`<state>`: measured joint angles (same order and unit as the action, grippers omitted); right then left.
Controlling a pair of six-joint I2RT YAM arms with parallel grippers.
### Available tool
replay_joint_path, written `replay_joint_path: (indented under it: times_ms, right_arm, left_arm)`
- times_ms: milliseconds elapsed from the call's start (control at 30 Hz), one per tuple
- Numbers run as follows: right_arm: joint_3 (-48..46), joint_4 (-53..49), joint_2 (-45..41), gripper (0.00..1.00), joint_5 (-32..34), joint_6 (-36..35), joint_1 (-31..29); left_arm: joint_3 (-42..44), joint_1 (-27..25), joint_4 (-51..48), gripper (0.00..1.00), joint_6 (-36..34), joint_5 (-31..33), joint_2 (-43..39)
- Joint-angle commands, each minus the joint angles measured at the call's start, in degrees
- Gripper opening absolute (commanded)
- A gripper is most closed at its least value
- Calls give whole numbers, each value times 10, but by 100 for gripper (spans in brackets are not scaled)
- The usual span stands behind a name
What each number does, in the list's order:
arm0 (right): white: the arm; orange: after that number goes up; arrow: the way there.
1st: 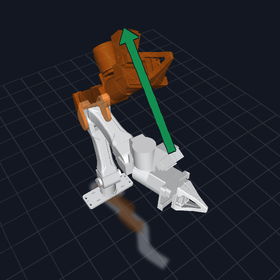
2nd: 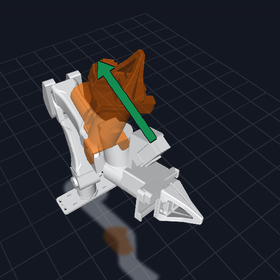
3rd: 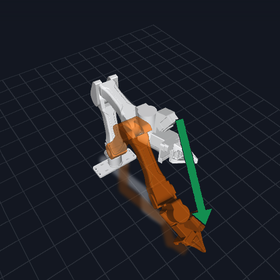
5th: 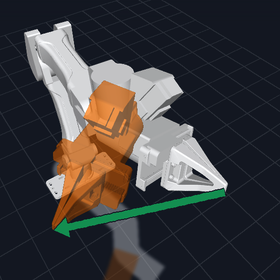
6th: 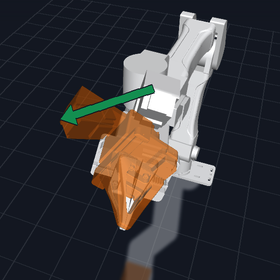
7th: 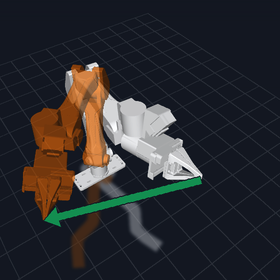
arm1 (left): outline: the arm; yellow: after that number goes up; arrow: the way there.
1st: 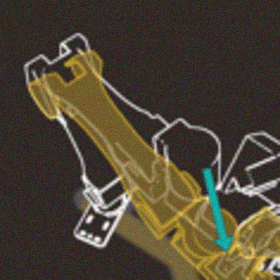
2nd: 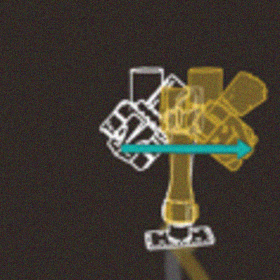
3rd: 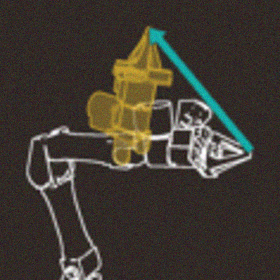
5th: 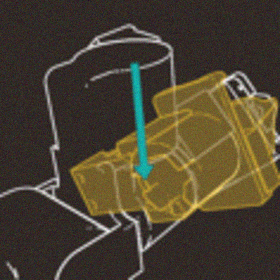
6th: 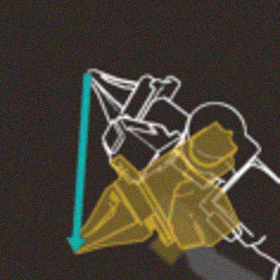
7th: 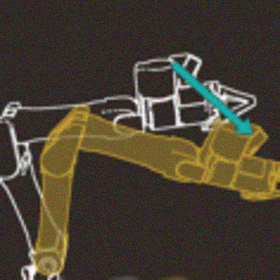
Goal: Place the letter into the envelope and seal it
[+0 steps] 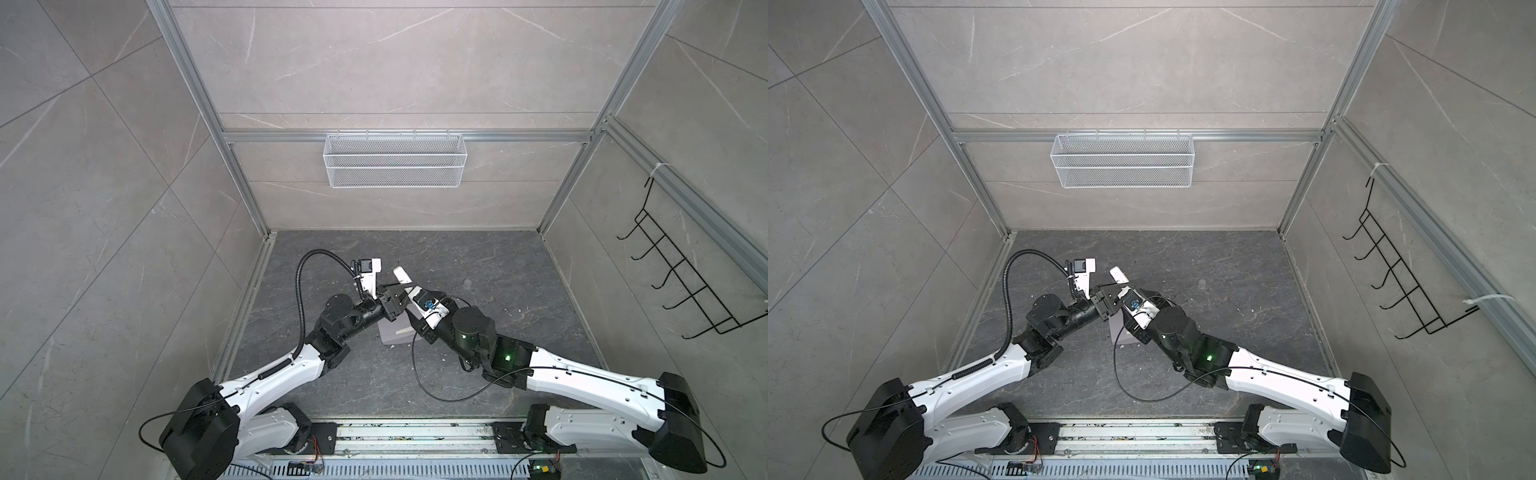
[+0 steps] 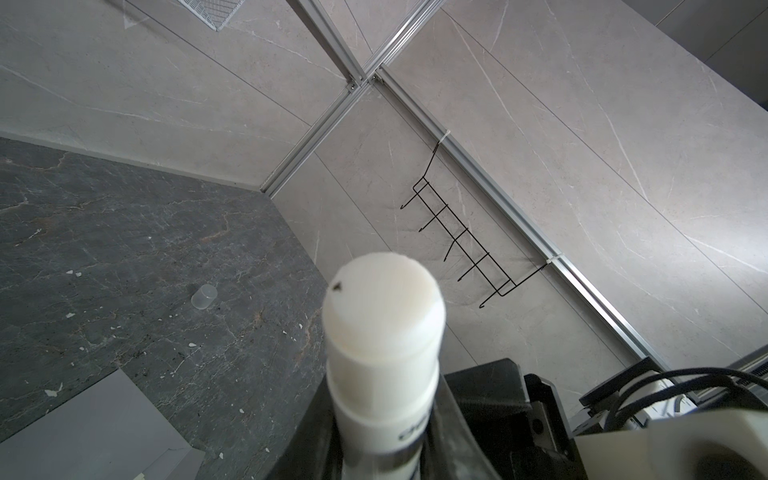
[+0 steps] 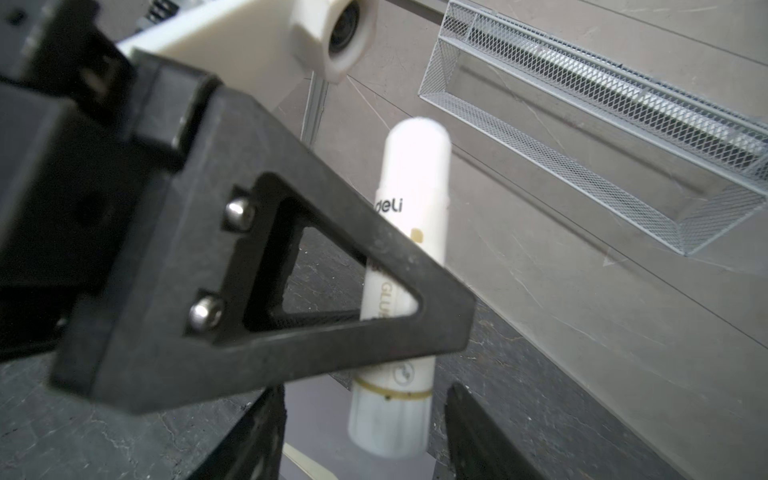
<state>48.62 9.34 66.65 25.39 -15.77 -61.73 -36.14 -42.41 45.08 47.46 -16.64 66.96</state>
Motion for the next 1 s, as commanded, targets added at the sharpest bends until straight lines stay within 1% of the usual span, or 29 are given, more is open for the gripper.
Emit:
replay_joint_path:
  times_ms: [0, 67, 200, 333, 433, 533, 733, 833, 967]
  right_arm:
    - [25, 31, 16, 57, 50, -17, -9]
    - [27, 38, 25, 54, 58, -19, -14]
    - [29, 51, 33, 36, 70, -19, -18]
    - [26, 58, 28, 22, 68, -14, -18]
    - [25, 58, 26, 14, 66, -9, -18]
    - [23, 58, 23, 10, 67, -8, -18]
    - [23, 55, 20, 5, 55, 1, -18]
    - [21, 56, 14, 3, 40, 9, -16]
    - [22, 42, 4, 2, 1, 31, -4]
  left_arm:
    - [-14, -1, 30, 0, -6, -6, -2]
    - [-14, -2, 31, 0, -6, -6, -2]
    - [-14, -1, 30, 0, -7, -6, -2]
    - [-13, -1, 28, 0, -8, -6, -4]
    - [-12, -1, 28, 0, -8, -6, -4]
    - [-11, -1, 28, 0, -8, -6, -3]
    - [-12, -1, 27, 0, -8, -8, -5]
    - [-12, -2, 27, 0, -8, -9, -6]
    - [-11, -2, 27, 0, -9, -10, -8]
